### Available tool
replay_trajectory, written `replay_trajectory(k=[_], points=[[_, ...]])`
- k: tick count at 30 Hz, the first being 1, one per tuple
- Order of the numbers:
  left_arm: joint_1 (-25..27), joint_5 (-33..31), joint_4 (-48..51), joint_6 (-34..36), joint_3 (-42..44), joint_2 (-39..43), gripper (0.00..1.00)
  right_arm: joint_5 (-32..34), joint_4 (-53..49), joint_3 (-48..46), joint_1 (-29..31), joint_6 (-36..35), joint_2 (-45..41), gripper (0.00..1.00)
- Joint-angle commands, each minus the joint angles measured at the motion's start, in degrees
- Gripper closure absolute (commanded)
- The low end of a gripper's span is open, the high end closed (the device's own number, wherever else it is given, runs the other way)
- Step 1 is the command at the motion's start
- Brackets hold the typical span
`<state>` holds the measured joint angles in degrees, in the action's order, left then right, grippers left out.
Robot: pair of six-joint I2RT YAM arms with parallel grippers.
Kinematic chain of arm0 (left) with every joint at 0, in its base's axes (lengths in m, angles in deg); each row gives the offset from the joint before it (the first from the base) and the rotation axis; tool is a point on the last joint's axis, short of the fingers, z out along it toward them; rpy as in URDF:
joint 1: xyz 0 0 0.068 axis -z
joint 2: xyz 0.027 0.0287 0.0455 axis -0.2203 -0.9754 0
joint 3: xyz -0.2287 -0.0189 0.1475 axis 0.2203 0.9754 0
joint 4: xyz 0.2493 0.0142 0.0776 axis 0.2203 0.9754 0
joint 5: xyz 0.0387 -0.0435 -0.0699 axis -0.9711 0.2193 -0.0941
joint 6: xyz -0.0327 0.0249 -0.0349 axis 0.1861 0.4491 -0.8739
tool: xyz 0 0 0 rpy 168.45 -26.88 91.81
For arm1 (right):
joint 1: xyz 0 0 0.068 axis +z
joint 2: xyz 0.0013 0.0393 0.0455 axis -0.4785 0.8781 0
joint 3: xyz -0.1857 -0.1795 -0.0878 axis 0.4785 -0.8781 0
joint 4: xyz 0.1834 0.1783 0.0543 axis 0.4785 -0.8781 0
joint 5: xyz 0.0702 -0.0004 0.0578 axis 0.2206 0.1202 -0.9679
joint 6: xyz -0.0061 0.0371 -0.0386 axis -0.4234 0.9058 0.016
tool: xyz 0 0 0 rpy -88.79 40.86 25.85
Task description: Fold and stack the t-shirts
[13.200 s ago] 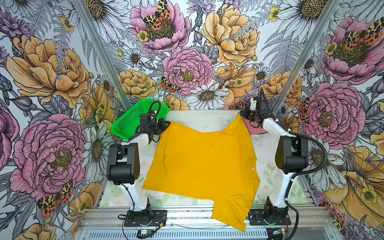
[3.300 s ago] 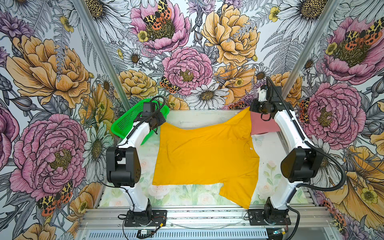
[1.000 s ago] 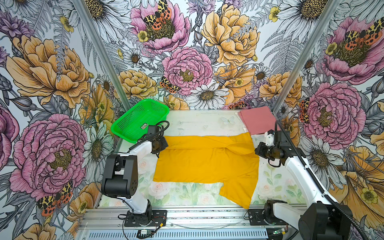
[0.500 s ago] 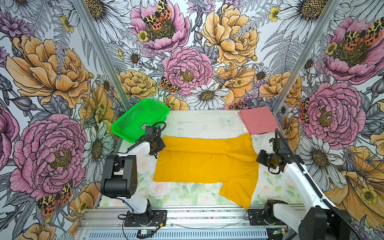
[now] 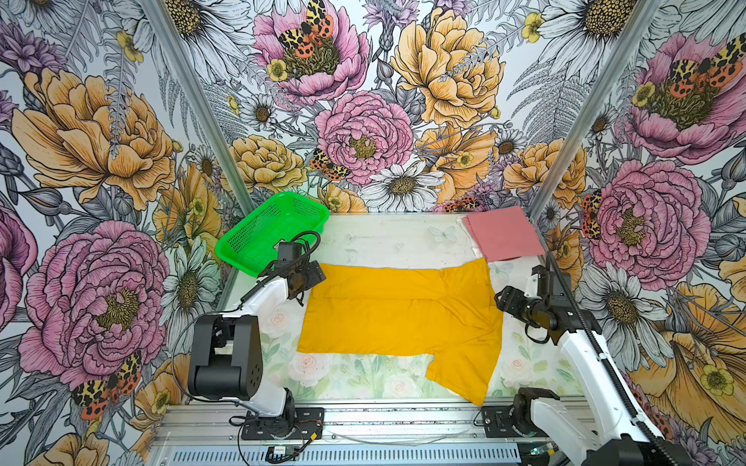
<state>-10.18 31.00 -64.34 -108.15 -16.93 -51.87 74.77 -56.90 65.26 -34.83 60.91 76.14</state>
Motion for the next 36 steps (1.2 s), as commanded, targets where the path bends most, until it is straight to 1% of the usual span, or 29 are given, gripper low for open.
replay_trajectory(k=[1,2,4,6,9,11,15,18,22,24,27,28,29,31,35,36], points=[[0.6,2.4,0.9,0.9,-3.1,0.5,0.11,0.1,3.4,4.7,-0.2,-1.9,8.1,0.26],[0.8,3.4,0.9,1.2,-3.6,-0.1,0.11,-0.3,4.0,5.8,-0.1,-2.6,10.5,0.26],[2.0,5.1,1.0,1.9,-4.1,-1.5,0.05,-0.8,5.0,7.7,0.0,-3.9,15.0,0.26],[2.9,6.2,1.3,1.5,-3.6,-2.1,0.04,-1.0,5.0,8.7,0.4,-4.6,17.7,0.27],[3.6,3.9,1.3,-1.2,-0.2,0.0,0.01,0.2,5.1,7.2,1.9,-2.5,17.7,0.29],[3.7,2.8,1.4,-3.0,3.0,2.5,0.01,2.4,5.0,4.7,4.9,0.3,15.5,0.27],[4.5,2.8,2.0,-6.0,9.8,7.3,0.01,6.7,4.6,-1.4,15.1,8.3,8.9,0.26],[6.1,-0.3,3.1,-8.4,14.5,12.1,0.01,11.7,1.8,-4.8,24.4,14.8,5.6,0.25],[5.8,-3.9,5.0,-11.7,19.6,18.2,0.01,17.7,-5.2,-6.4,37.7,23.2,3.9,0.25],[5.9,-5.5,5.8,-13.3,21.1,21.5,0.01,18.8,-8.7,-6.1,44.3,27.2,4.2,0.24],[5.9,-6.1,6.7,-14.1,22.1,24.5,0.01,18.9,-13.7,-5.9,51.0,30.9,5.5,0.24],[5.9,-6.2,6.9,-13.9,22.1,24.7,0.01,18.5,-15.0,-6.3,51.3,31.8,5.6,0.24],[5.7,-6.3,7.1,-13.7,22.0,25.0,0.01,17.4,-16.1,-7.4,52.9,33.1,5.5,0.24],[5.7,-6.7,7.2,-13.6,22.0,25.1,0.01,15.6,-17.0,-9.6,52.9,35.1,4.5,0.25],[5.5,-7.4,7.1,-13.5,22.2,25.7,0.01,16.8,-22.5,-10.9,52.3,37.4,2.7,0.28],[5.4,-7.4,7.0,-13.5,22.5,25.9,0.01,15.8,-22.8,-11.8,52.0,38.2,1.9,0.28]])
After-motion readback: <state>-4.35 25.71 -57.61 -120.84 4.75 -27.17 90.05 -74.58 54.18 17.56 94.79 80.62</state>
